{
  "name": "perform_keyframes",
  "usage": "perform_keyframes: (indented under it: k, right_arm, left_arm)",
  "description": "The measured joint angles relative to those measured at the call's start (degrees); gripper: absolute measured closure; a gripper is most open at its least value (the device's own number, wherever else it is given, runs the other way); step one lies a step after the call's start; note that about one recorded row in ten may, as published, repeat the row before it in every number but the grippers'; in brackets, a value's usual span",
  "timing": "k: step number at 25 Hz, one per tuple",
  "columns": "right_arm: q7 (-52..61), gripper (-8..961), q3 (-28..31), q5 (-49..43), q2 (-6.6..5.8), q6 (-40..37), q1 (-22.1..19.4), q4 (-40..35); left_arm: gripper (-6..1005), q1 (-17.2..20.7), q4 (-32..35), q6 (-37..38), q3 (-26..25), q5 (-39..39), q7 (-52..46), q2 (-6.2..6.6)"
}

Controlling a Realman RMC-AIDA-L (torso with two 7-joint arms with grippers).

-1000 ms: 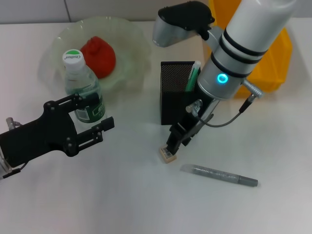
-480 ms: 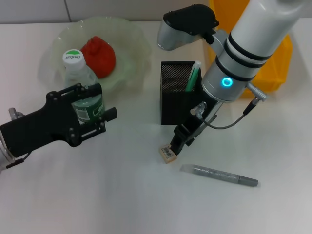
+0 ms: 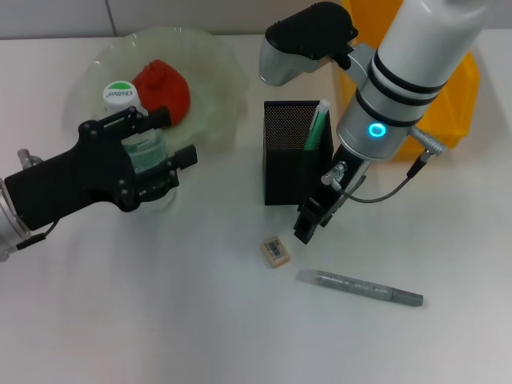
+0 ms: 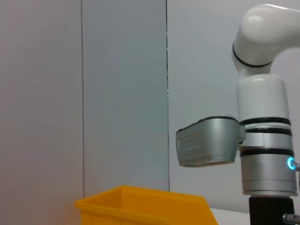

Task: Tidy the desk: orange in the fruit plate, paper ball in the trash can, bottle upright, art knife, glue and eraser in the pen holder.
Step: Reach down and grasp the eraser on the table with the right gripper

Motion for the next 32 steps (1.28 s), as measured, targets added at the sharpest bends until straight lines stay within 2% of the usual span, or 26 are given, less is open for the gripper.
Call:
perform_keyframes:
  k: [9, 16, 23, 32]
  right_arm:
    - [-0.8, 551, 0.0, -0.1, -0.02, -1.0, 0.6, -0.5]
    - [-0.8, 552, 0.3, 0.2, 0.07, -2.9, -1.4, -6.5]
    - [-0.8, 550, -0.1, 0.9, 0.19, -3.3, -1.1, -4.2]
    - [-0.2, 551, -7.7, 8.3, 0.22, 1.0, 1.0, -1.0]
  left_arm:
    - [353, -1.3, 0.0, -0.7, 0.0, -0.4, 0.0, -0.09]
    - [352, -1.4, -0.9, -0.9, 0.0, -1.5, 0.5, -0.16]
    - [352, -1.2, -1.1, -0.9, 0.3, -1.6, 0.6, -0.18]
    - [352, -0.9, -1.6, -0.9, 0.4, -1.5, 1.2, -0.1]
